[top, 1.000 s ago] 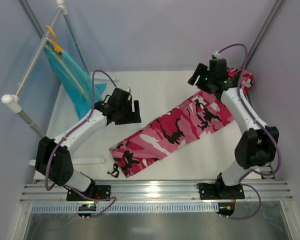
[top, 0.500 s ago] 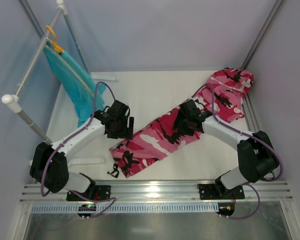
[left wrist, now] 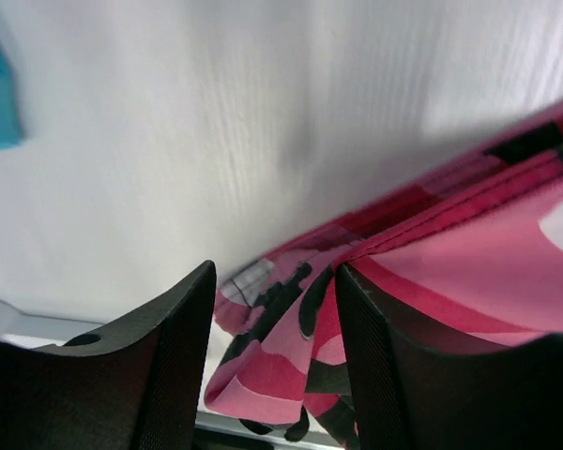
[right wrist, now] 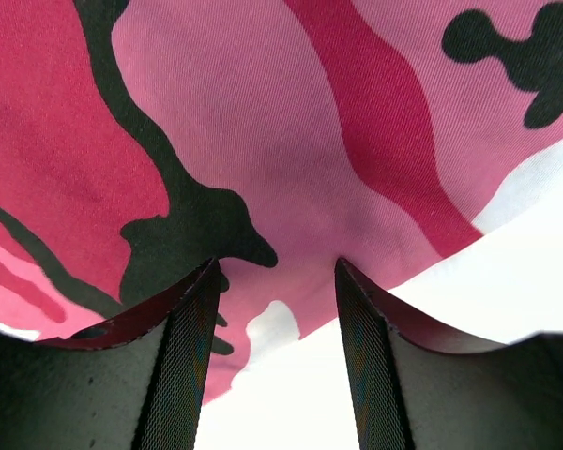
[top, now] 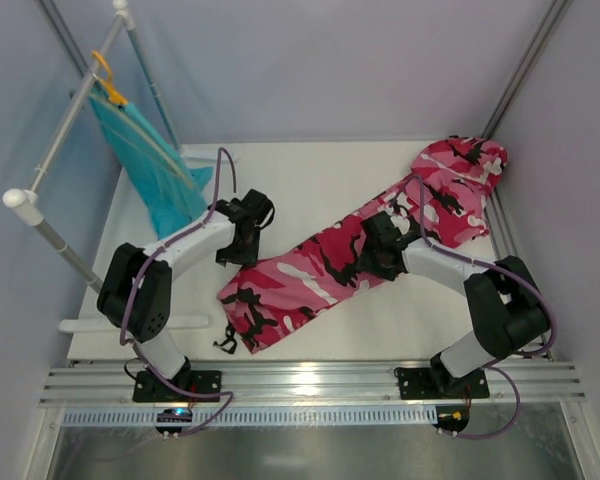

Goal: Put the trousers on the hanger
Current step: Fold the trousers

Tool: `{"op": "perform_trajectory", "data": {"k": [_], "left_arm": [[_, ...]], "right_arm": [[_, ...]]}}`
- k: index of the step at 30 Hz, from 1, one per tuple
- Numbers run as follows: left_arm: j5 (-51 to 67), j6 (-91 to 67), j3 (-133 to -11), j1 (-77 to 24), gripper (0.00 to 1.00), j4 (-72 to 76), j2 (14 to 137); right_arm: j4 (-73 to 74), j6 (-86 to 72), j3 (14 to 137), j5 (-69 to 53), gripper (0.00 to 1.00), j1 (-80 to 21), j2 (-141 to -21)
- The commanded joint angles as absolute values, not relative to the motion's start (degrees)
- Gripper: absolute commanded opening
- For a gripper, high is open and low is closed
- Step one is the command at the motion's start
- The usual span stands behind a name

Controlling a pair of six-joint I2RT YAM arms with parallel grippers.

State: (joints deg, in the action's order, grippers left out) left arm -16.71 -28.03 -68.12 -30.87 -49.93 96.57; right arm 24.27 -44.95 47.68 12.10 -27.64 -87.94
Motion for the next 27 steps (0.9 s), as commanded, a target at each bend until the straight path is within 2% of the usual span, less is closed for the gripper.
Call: {"op": "perform_trajectory", "data": {"k": [1,5,8,12,15,17,19,24,27], "left_arm": [[-27.9,-28.4,-72.5,-29.7,0.54,-54.1,98.0],[-29.7,-28.5,-75.9,-29.2,0.54,-55.4,99.3],[-23.3,-27.9,-77.2,-27.9,0.55,-53.4,98.8],[-17.9,-27.9,-78.0,-26.0,0.56,-51.9,98.9],[-14.9,-27.8,-80.2,-25.0,0.57,-52.6,98.4],[-8.3,-27.7,-80.5,-23.6,0.57,-51.1,96.3],[-6.0,-27.8,-80.9,-22.8,0.59,-50.3,94.8],[-4.7,-27.3,-81.9,-21.8,0.61,-51.3,93.1],[-4.9,-26.8,-81.1,-21.2,0.61,-51.2,92.8]], "right_arm": [[22.4,-40.4,49.7,13.6,0.55,-27.4,-86.6],[19.6,-32.7,49.7,9.6,0.55,-30.5,-81.7],[14.5,-26.2,49.7,3.7,0.54,-33.9,-77.4],[5.5,-21.5,49.2,-3.6,0.53,-45.7,-76.7],[2.1,-19.0,51.5,-0.3,0.53,-53.5,-81.1],[0.5,-15.5,54.2,3.6,0.53,-59.9,-86.3],[-3.0,-13.5,55.5,4.4,0.54,-62.4,-89.6],[-4.7,-6.4,58.4,2.6,0.62,-63.2,-98.5],[-4.7,-3.6,58.9,5.7,0.62,-64.5,-100.9]]}}
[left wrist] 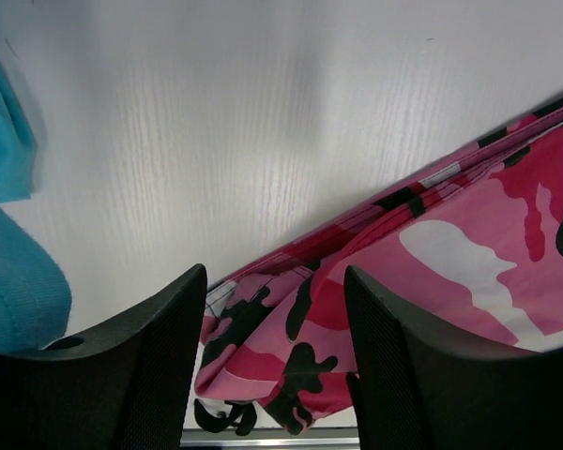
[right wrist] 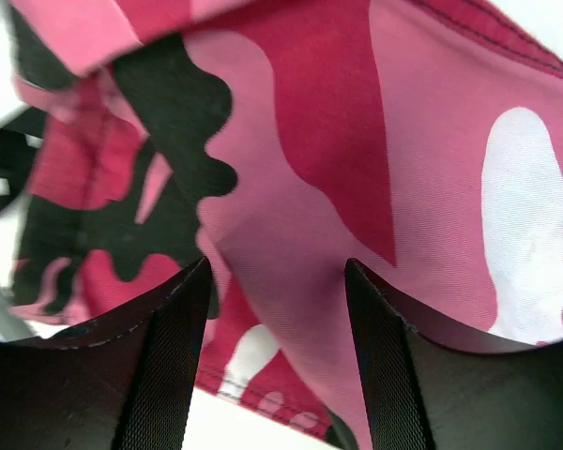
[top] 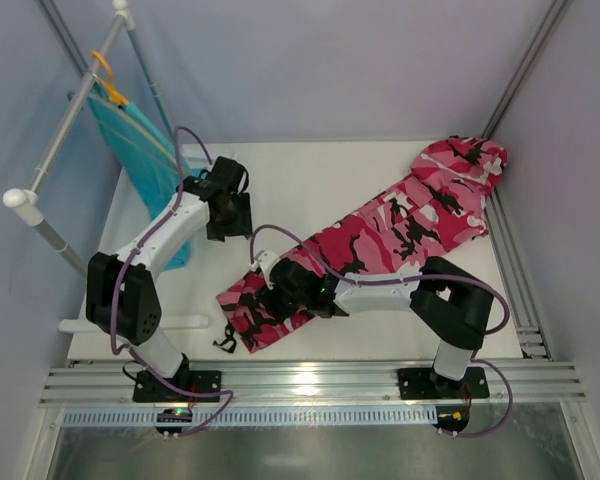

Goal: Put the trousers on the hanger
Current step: Fold the trousers

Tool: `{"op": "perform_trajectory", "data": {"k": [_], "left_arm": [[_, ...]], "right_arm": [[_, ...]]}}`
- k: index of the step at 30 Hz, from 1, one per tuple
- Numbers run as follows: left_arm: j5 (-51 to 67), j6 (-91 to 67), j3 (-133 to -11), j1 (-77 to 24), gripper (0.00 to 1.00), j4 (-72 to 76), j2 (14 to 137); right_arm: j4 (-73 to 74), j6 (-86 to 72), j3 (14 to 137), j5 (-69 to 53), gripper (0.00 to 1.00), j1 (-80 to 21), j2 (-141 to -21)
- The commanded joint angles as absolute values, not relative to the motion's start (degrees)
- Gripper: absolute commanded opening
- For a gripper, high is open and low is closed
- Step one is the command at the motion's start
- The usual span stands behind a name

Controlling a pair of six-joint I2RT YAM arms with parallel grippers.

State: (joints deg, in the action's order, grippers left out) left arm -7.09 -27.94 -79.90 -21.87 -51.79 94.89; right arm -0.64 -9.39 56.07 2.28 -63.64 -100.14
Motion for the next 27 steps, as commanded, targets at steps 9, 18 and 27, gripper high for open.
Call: {"op": "perform_trajectory", "data": {"k": [9,18,27], "left_arm": [[-3.7,-25.9,-79.5,-19.2,0.63,-48.9,93.1],[-4.0,-24.5,-81.2,-19.2,0.68,-48.8,93.8],[-3.9,-24.3,-81.2,-19.2,0.69,-49.6,96.4]], "right_arm": [[-5.6,-2.3,58.4,12.0,0.14,-66.4,-99.9],[21.3,-8.3,71.5,-7.2,0.04,-64.3,-94.7],[16.2,-16.6,66.1,-26.4,0.04,-53.1,-97.6]]}}
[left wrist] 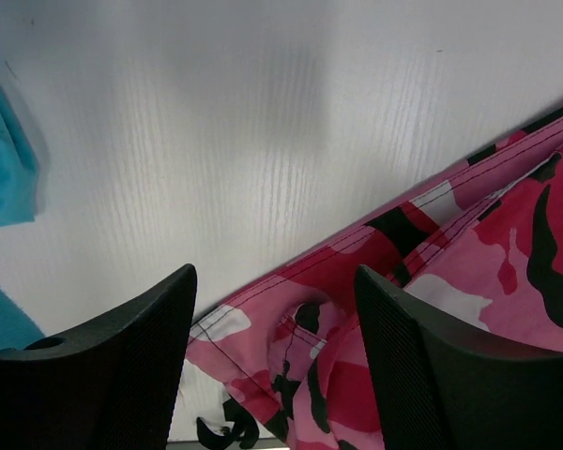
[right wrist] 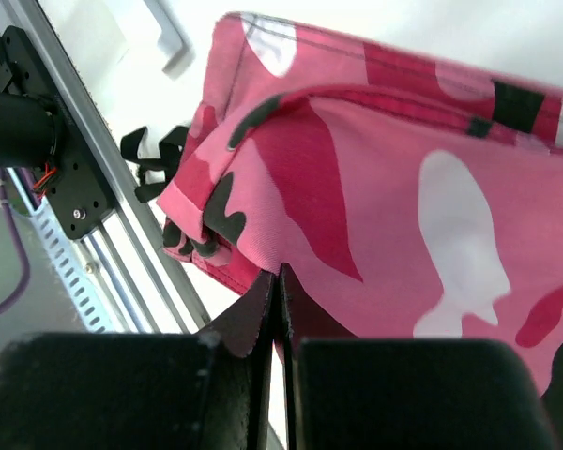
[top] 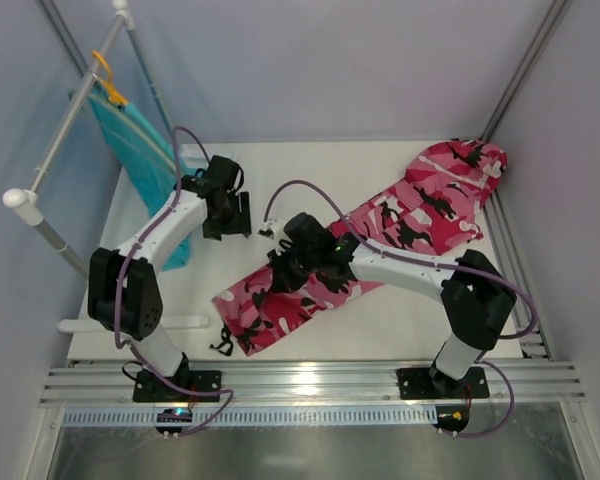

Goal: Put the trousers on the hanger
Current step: Fold the trousers

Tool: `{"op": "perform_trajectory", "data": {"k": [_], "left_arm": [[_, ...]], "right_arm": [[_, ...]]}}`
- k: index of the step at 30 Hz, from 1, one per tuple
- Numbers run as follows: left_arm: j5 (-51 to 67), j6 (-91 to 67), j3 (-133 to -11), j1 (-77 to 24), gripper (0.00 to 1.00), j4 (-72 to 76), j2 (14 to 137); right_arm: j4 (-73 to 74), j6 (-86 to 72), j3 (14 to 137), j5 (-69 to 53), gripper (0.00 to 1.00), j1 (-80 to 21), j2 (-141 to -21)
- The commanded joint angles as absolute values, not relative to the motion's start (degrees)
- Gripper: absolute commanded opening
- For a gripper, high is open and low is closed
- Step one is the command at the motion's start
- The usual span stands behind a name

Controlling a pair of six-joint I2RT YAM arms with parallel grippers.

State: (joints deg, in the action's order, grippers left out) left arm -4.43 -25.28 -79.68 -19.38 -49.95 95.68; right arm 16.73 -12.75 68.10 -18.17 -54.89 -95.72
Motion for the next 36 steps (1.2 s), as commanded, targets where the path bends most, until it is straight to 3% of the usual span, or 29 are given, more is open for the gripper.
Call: {"op": "perform_trajectory", "data": {"k": [1,10,21,25,29,36], "left_arm": [[-3.7,-24.1,-81.1,-19.2,0.68,-49.8,96.3],[6.9,-22.8,-68.8,-22.1,0.68,-49.0,83.9],[2.6,-34.1,-60.8,-40.0,0.64,-47.0,72.5],[0.5,-39.2,-58.3,-44.0,0.64,-45.7,72.3],[-3.7,-42.6,-56.3,-49.9,0.71,-41.8,73.6],[-16.0,-45.6,-58.3,-53.1,0.72,-46.8,81.6]], "right_arm": [[14.8,-17.3,65.5,-26.8,0.04,-52.3,-98.7],[5.4,-27.7,60.3,-27.9,0.04,-44.7,-100.5],[-6.5,-37.5,54.7,-30.1,0.04,-41.2,-102.3],[-7.5,-38.4,53.9,-30.0,0.04,-41.2,-102.1],[-8.5,-39.1,52.9,-30.0,0.04,-41.1,-101.9],[-9.7,-40.2,50.4,-29.3,0.04,-41.1,-100.4]]}}
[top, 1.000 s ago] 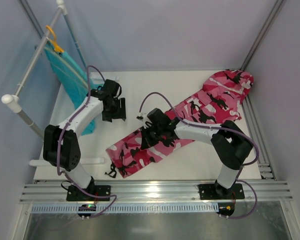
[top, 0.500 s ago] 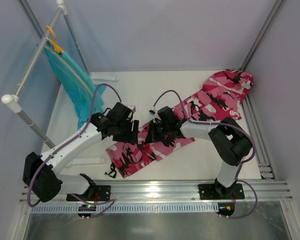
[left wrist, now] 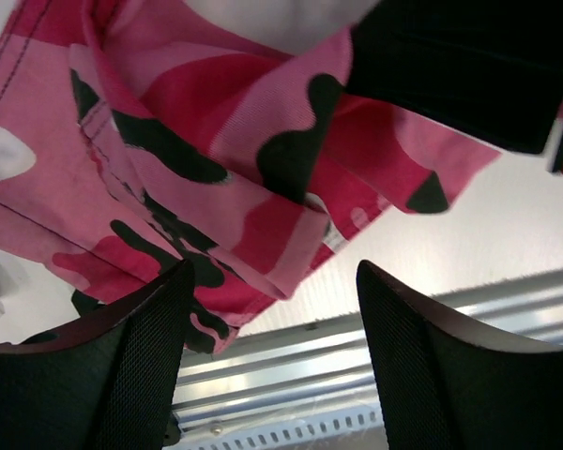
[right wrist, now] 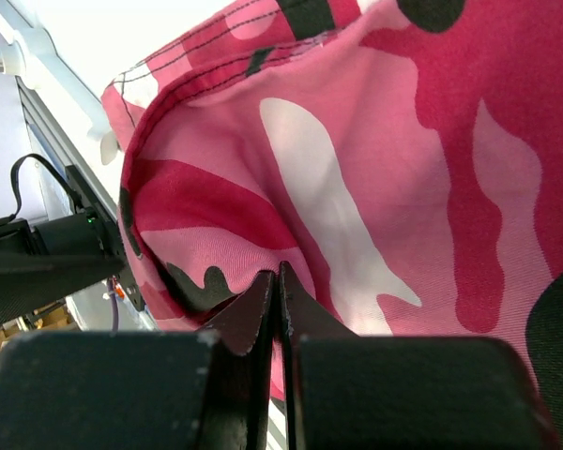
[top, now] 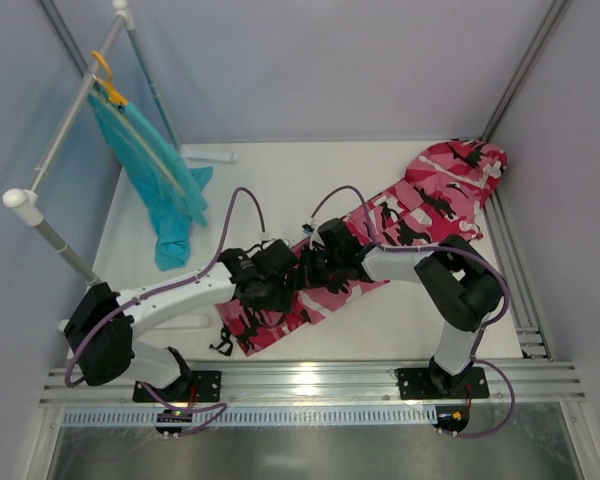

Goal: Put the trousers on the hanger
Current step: Fold the trousers

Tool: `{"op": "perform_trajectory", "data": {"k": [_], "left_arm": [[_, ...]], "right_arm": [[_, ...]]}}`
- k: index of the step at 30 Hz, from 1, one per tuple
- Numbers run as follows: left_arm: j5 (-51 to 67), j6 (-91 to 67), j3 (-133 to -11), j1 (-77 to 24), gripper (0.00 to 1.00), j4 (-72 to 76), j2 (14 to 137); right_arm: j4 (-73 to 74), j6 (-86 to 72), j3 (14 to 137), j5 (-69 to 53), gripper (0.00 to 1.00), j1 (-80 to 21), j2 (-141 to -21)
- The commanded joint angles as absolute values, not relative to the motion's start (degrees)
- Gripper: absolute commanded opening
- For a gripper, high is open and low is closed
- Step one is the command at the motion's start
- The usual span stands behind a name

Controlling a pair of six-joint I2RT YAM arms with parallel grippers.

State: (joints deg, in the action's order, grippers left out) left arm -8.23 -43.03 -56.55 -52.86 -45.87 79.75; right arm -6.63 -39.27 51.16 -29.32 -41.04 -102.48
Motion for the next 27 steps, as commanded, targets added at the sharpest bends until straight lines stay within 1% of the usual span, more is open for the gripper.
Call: {"op": "perform_trajectory", "data": {"k": [1,4,7,9,10,12,13,14,15,20,25,27], "left_arm": [[-16.4,-45.9,-58.0,-53.2,0.70,-46.4,82.3],[-17.2,-46.4,-57.4,-53.4,0.64,-46.0,82.9],[-17.6,-46.2,-56.5,-53.6,0.63,-45.1,83.8],[-18.3,-46.7,-56.2,-53.6,0.50,-45.1,84.3],[-18.3,-46.7,-56.2,-53.6,0.37,-44.8,84.3],[-17.8,-46.4,-56.0,-53.6,0.22,-43.4,83.7],[-17.7,-46.3,-56.2,-53.6,0.09,-43.2,83.5],[-17.5,-46.1,-56.3,-53.6,0.03,-42.9,83.2],[-17.3,-45.7,-56.8,-53.5,0.00,-43.0,83.0],[-16.5,-44.1,-60.3,-50.9,0.00,-47.1,81.3],[-15.3,-41.4,-59.7,-42.3,0.00,-49.2,78.9],[-16.3,-40.9,-59.2,-41.1,0.00,-49.8,78.9]], "right_arm": [[-9.8,-40.1,50.1,-29.2,0.04,-41.2,-100.1],[-9.6,-40.1,49.9,-29.2,0.04,-41.2,-99.8],[-9.6,-39.8,49.7,-29.1,0.04,-41.2,-99.8],[-9.7,-40.1,49.7,-29.2,0.04,-41.1,-99.6],[-9.7,-40.1,49.7,-29.1,0.04,-41.1,-99.6],[-9.6,-40.0,49.5,-29.3,0.04,-41.2,-99.3],[-9.6,-40.0,49.4,-29.4,0.04,-41.2,-99.1],[-9.4,-40.0,49.2,-29.8,0.04,-41.1,-99.0],[-9.3,-39.7,49.0,-30.0,0.04,-41.1,-98.6],[-7.4,-38.1,46.8,-30.3,0.08,-40.8,-95.0],[-5.8,-36.9,46.3,-30.9,0.12,-40.6,-93.7],[-6.0,-36.9,46.3,-30.9,0.13,-40.6,-94.0]]}}
